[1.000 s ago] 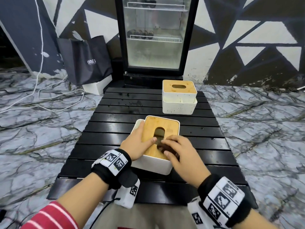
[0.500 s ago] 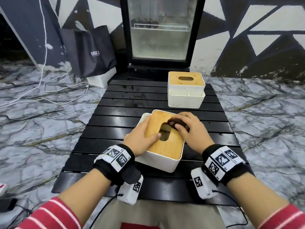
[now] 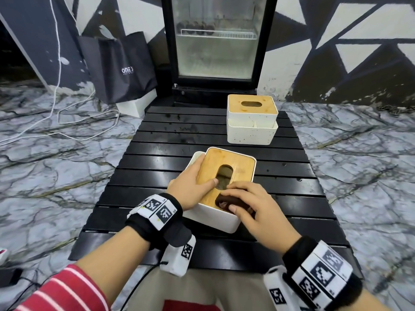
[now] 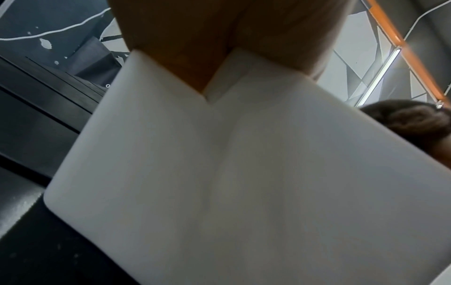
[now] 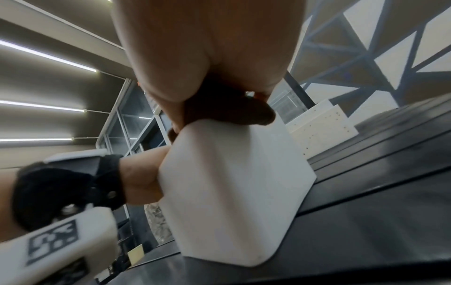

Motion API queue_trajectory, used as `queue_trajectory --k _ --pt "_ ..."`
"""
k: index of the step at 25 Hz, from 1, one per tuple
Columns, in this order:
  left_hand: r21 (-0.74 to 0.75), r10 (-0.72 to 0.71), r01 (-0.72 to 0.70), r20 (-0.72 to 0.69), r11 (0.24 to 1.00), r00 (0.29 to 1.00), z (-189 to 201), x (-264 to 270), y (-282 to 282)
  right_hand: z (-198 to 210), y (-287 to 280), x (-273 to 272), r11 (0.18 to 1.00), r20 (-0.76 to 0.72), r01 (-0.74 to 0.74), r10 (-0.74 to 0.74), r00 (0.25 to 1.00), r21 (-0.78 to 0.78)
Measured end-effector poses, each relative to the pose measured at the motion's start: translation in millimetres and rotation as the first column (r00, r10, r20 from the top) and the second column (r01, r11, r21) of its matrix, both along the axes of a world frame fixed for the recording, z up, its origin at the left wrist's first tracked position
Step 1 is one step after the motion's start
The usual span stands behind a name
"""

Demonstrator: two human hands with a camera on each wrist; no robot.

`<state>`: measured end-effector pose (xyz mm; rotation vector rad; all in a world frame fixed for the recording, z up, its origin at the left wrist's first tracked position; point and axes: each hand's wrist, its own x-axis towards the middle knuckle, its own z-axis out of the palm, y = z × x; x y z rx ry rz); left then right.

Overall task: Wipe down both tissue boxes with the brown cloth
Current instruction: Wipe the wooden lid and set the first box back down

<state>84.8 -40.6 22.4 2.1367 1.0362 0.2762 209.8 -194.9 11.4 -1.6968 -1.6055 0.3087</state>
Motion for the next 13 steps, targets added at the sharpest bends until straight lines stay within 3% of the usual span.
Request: queue_trajectory --k 13 --pt "-0.026 -0.019 0.018 -0.03 1.0 0.999 -1.3 2.9 6.3 11.9 56.5 56.0 0.99 -0.046 0.134 -0.136 0.99 -0.042"
